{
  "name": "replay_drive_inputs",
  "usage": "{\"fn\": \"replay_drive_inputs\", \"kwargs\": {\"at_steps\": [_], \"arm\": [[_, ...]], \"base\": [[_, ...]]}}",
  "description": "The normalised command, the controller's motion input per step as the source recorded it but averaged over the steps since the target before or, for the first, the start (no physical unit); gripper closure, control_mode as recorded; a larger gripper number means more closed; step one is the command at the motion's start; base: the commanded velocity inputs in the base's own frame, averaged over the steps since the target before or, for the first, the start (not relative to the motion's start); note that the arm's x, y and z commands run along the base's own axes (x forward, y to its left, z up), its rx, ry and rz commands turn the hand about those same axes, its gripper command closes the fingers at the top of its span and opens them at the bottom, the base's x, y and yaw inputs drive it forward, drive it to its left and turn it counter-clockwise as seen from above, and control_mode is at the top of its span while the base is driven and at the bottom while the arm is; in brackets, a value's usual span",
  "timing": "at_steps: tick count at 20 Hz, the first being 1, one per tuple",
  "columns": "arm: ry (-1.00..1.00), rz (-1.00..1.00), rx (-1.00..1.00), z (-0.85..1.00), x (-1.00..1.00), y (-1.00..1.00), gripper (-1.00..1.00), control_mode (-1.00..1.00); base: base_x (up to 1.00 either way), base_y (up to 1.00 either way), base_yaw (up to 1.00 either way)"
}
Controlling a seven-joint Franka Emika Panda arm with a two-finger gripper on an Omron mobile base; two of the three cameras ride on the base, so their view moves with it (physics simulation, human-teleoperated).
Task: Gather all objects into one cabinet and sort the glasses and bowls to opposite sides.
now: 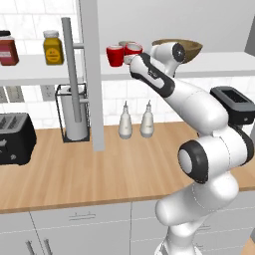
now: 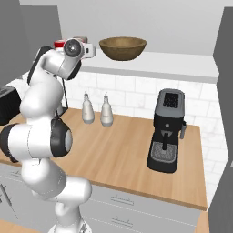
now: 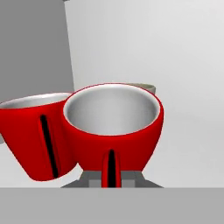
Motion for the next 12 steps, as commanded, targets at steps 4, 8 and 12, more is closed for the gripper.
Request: {"fn": "replay_drive_inputs", "kwargs": {"at_steps": [4, 8, 12], "arm": [[0.0, 0.0, 0.03, 0.0, 0.0, 0.06, 1.0, -1.0], [0.0, 0.0, 0.02, 0.04, 0.0, 0.14, -1.0, -1.0], [0.0, 0.0, 0.0, 0.44, -0.12, -0.02, -1.0, -1.0]], "base": [[0.0, 0.0, 0.0], [0.0, 0.0, 0.0], [0.0, 0.0, 0.0]]}}
